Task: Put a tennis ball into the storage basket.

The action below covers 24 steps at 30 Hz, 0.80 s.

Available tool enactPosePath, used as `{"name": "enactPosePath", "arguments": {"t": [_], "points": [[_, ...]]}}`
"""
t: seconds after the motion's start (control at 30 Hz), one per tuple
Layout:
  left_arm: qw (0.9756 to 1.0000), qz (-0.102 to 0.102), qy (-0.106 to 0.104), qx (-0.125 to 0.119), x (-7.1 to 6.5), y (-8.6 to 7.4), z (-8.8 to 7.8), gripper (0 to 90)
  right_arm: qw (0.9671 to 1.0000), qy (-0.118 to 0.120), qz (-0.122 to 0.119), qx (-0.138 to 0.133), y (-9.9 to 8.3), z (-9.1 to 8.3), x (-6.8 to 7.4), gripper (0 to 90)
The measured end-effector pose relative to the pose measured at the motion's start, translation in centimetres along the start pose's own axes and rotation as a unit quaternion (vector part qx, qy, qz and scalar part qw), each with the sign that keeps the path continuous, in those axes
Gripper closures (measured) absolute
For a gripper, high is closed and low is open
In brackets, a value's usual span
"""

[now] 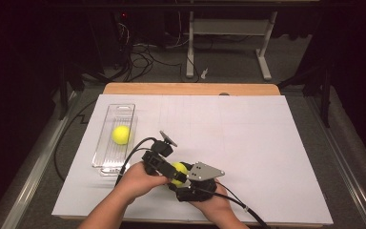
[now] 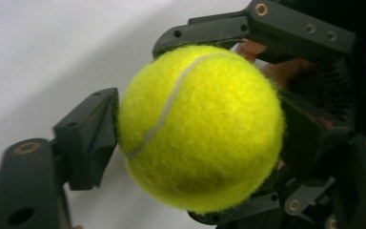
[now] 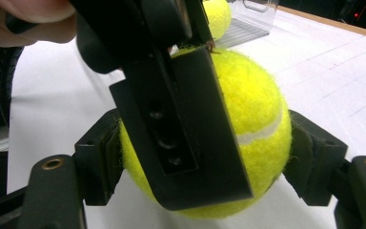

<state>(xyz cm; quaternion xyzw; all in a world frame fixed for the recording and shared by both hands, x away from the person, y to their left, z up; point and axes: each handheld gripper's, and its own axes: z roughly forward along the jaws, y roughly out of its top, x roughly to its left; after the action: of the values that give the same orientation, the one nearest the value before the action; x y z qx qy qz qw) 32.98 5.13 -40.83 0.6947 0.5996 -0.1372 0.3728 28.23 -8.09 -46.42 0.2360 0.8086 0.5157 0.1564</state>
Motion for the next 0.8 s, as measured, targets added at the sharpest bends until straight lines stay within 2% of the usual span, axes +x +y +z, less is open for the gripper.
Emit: {"name": "enactPosePath", "arguments": {"t": [0.8], "points": [[1.0000, 0.002, 0.003, 0.001, -0.16, -0.03, -0.02, 26.6, 1.0000, -0.005, -0.006, -0.003, -0.06, -0.02, 0.12, 26.0]]}}
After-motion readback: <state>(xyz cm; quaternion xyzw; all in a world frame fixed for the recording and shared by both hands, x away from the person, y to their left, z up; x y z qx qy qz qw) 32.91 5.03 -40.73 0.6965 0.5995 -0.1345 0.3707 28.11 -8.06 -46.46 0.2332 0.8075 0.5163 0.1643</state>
